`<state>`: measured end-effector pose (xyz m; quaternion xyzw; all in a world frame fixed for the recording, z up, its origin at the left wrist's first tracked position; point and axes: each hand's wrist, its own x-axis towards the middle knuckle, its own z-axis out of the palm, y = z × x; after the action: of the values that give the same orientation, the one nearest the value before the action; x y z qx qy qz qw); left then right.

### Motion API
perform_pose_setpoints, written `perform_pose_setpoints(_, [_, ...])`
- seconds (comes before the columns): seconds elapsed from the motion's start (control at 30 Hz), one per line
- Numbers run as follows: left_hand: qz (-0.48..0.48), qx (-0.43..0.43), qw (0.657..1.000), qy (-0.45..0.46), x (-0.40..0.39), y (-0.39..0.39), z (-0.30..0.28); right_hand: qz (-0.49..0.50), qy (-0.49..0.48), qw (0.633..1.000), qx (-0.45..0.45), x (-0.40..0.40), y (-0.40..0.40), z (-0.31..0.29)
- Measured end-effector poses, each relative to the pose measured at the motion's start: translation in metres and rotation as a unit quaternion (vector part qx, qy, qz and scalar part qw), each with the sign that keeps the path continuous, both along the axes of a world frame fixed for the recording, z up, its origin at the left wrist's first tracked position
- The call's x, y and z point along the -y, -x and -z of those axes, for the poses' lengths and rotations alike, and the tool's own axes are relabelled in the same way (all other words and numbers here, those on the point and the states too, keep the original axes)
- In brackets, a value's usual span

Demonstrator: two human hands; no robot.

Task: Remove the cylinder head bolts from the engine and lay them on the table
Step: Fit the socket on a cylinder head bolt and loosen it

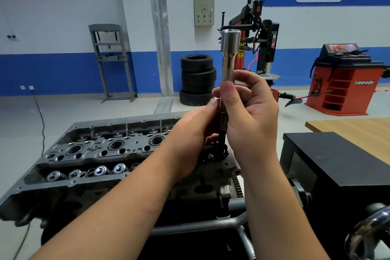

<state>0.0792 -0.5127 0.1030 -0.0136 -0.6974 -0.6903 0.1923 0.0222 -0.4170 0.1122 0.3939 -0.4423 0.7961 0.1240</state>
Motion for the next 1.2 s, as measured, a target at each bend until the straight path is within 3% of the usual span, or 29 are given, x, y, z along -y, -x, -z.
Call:
perform_pose_setpoints(0.23, [-0.012,0.003,1.000,0.010,-0.0016,-0.0007,-0.0005,-0.042,-0.018,0.999,-0.001,-0.0016,0.0027,-0.0013])
perform_pose_setpoints(0.5, [-0.056,-0.035,0.998,0.001,-0.0036,-0.0014,0.0003,0.112,-0.050,0.991,-0.052,0.0066,-0.0019,0.0032])
perform_pose_setpoints(0.8, [-0.002,0.001,1.000,0.008,-0.0029,-0.0010,0.0016,-0.006,-0.031,0.999,-0.022,-0.0019,0.0040,0.0021])
perform_pose_setpoints(1.03, [-0.002,-0.020,1.000,0.012,-0.0013,-0.0004,0.0017,0.059,-0.066,0.994,-0.062,0.0013,-0.0024,0.0031])
perform_pose_setpoints(1.2, [-0.013,-0.021,1.000,0.006,0.0013,0.0011,0.0011,0.063,-0.014,0.997,-0.030,0.0043,-0.0020,0.0053])
